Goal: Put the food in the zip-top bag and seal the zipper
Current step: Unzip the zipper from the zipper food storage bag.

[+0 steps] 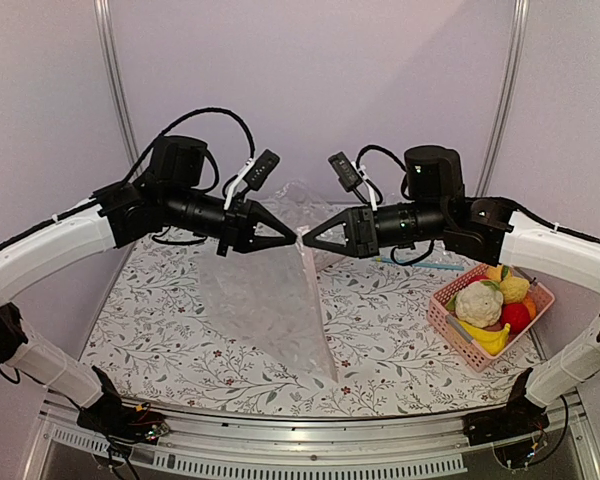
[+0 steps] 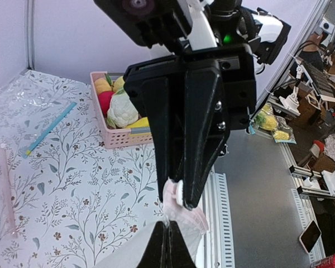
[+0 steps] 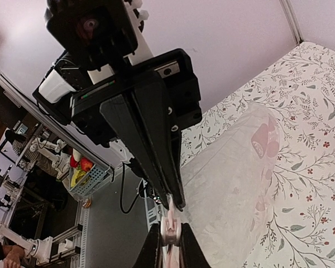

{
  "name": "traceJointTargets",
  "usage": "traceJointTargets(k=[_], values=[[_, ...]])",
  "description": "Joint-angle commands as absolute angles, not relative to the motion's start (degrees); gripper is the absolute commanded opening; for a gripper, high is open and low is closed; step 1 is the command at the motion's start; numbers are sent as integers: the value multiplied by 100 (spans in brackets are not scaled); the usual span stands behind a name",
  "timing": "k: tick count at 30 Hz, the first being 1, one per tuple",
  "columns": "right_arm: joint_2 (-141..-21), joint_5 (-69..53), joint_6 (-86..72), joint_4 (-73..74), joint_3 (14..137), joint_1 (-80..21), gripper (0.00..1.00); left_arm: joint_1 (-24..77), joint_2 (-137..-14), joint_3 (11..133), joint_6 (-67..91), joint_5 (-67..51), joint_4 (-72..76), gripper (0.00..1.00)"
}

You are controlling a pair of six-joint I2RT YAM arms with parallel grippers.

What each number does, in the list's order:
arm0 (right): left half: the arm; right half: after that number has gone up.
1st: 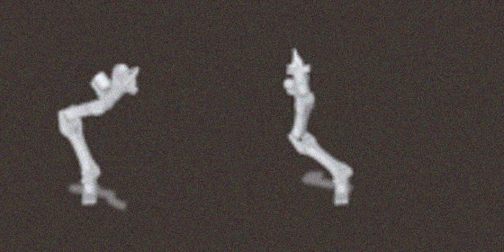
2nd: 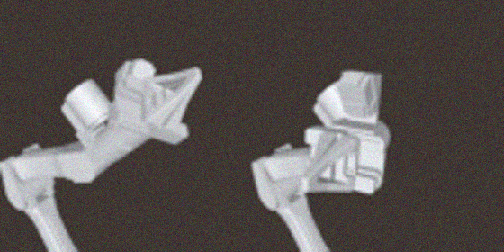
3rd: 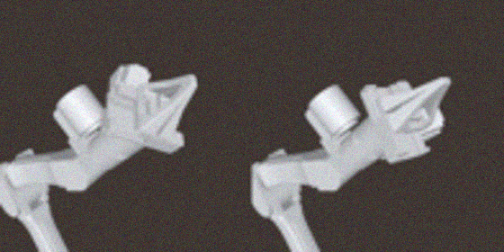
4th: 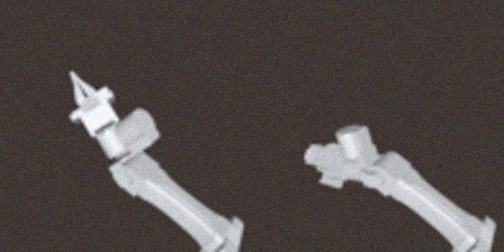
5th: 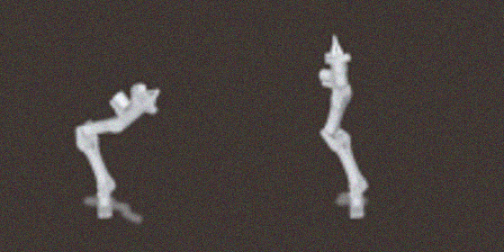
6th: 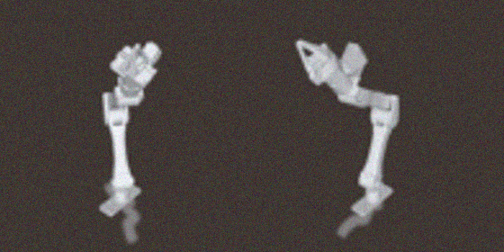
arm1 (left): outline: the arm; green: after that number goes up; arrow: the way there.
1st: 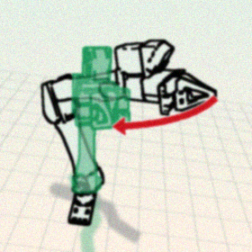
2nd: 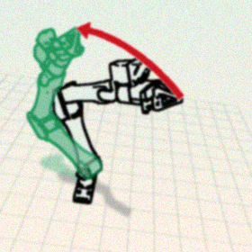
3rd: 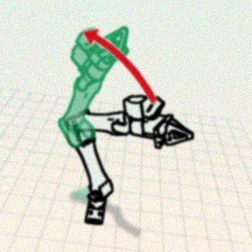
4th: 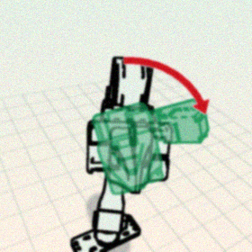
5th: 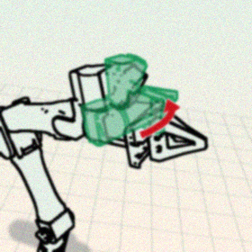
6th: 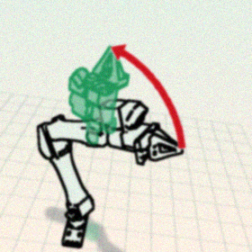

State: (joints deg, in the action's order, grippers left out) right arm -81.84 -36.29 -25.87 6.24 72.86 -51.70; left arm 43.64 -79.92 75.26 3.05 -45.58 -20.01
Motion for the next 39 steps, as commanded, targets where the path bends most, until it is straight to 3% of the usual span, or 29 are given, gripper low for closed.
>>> traceJointTargets(k=[1,39], values=[[-8261,-3523,-2524,764,7359,-5215,4,4272,-7834,7390,431,-4437,-1720,0],[-8594,-3339,-2315,1233,7374,-5270,0,3653,-7588,7096,1067,-3991,-1038,0]])
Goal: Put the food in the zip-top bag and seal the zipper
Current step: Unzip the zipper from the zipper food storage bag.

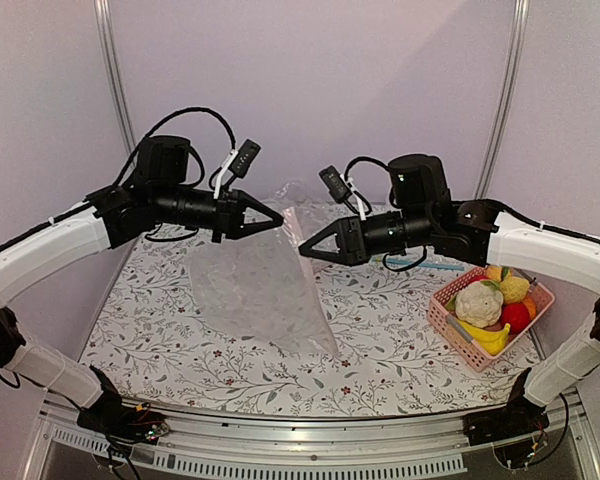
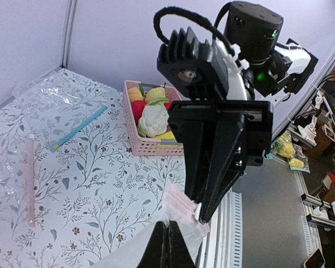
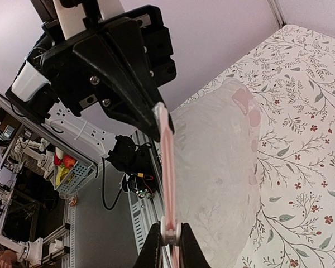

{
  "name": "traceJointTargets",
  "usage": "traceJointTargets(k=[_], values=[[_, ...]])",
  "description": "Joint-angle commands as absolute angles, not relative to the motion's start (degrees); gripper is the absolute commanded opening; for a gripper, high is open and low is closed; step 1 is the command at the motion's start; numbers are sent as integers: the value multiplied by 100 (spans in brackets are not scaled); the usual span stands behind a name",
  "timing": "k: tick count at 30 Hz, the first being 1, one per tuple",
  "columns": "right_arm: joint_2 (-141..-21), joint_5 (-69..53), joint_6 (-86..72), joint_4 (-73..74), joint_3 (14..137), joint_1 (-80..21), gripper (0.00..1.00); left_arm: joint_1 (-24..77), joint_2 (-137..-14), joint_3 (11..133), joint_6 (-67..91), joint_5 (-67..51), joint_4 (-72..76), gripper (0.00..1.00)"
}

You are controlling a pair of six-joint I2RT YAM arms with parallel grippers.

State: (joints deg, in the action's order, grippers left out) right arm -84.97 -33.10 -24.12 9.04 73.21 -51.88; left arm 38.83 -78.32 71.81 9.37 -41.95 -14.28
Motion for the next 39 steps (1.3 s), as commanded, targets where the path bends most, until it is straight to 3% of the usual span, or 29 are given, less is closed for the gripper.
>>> traceJointTargets(k=[1,19,39], values=[[-8595,-3331,-2312,1234,7374,-5273,0,3628,-7583,7085,1086,-3990,-1019,0],[-8708,-3193,-2220,1424,7374,-5296,0,3211,-7407,6878,1368,-3164,-867,0],[-8988,-2898,-1808,2281,7661,-5376,0,2689,-7354,6812,1555,-3184,-738,0]])
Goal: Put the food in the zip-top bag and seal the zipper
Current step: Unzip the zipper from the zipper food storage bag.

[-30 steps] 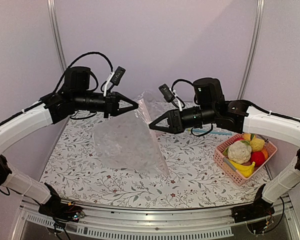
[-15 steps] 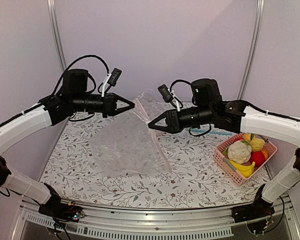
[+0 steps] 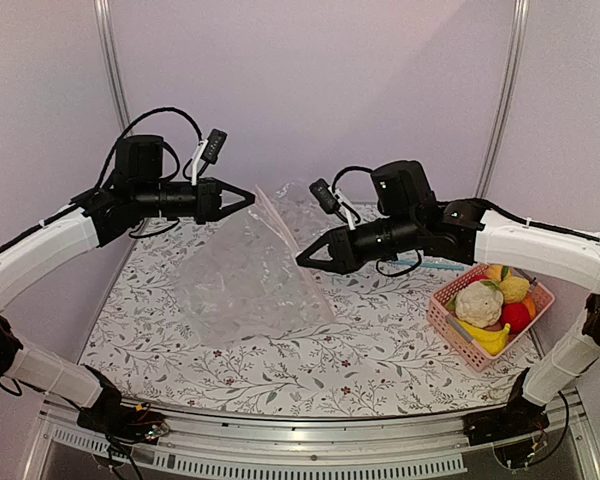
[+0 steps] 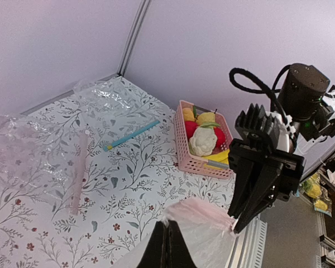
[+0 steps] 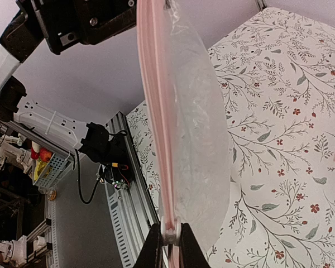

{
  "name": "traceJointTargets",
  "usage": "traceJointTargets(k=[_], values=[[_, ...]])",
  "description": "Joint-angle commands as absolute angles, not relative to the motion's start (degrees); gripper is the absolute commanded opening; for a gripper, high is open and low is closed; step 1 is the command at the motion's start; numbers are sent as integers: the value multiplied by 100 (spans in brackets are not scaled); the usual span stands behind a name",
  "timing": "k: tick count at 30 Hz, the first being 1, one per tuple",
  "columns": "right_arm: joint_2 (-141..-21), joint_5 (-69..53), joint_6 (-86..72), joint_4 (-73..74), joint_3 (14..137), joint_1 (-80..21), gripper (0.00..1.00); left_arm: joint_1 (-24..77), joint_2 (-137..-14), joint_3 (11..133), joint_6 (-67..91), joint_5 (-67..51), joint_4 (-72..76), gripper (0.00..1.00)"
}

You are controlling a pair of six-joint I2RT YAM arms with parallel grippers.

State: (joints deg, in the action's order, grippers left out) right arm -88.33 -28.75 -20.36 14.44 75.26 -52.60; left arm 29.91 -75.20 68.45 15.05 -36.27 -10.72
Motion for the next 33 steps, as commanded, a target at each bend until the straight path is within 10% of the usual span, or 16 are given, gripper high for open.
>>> traceJointTargets(k=[1,33], values=[[-9005,-2907,-1797,2293,7671,-5384,0,2664,-7342,6812,1560,-3182,-738,0],[-9211,-2945,-1713,2589,7734,-5454,0,2095,-7155,6805,1503,-2829,-879,0]])
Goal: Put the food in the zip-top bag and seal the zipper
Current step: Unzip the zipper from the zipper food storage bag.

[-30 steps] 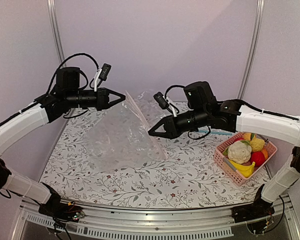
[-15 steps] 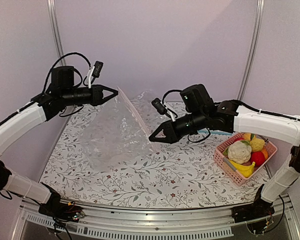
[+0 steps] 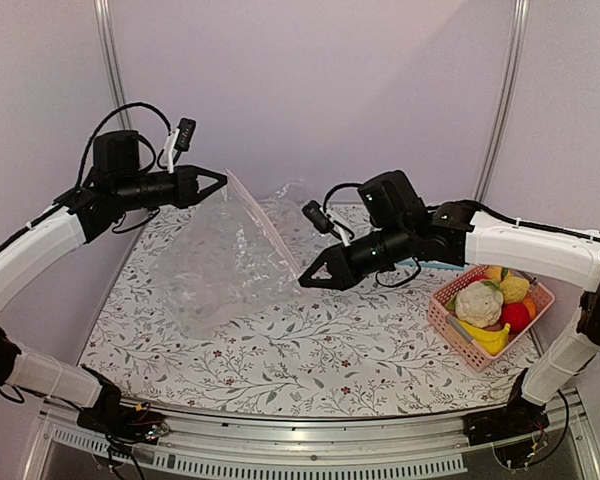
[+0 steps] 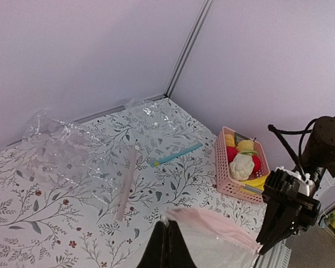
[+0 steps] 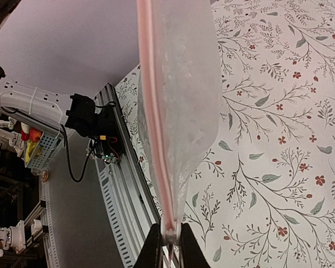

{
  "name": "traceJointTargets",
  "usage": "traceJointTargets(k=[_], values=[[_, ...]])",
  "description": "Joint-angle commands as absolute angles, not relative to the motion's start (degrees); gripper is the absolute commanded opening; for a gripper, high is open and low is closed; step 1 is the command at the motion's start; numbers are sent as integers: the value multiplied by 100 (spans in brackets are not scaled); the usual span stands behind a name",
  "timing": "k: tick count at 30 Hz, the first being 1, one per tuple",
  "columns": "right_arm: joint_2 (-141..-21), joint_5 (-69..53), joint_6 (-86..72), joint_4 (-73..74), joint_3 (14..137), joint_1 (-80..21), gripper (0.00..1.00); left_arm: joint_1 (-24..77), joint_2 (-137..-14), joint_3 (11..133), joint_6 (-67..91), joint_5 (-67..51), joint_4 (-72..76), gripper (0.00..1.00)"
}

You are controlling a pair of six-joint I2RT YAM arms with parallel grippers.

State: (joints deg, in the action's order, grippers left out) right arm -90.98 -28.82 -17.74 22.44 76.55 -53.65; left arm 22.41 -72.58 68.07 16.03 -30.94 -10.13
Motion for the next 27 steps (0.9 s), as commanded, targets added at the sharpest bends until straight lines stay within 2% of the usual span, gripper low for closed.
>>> traceJointTargets(k=[1,5,7,9,14,17,19,23,27], values=[[-9211,-2944,-1718,2591,7734,-5451,0,2092,-7154,6807,1503,-2845,-879,0],[-9203,-2960,-1716,2572,7743,-5467,1,2094,-7154,6815,1501,-2865,-900,0],[-9189,-3008,-1727,2516,7730,-5466,5,2093,-7187,6847,1451,-2975,-963,0],[-9152,-3134,-1744,2421,7726,-5465,16,2098,-7269,6900,1374,-3358,-1048,0],[-8858,-2938,-1782,2252,7717,-5466,57,2272,-7402,6875,1281,-4261,-1176,0],[-8558,-2418,-1676,2309,7701,-5441,70,2432,-7438,6872,1074,-4605,-1384,0],[-8387,-1946,-1617,2390,7714,-5439,74,2576,-7468,6893,956,-4825,-1519,0],[-8221,-1140,-1485,2486,7858,-5524,74,2898,-7563,6899,828,-4860,-1634,0],[-8273,-796,-1390,2204,8012,-5724,66,3050,-7704,6944,802,-4934,-1712,0]])
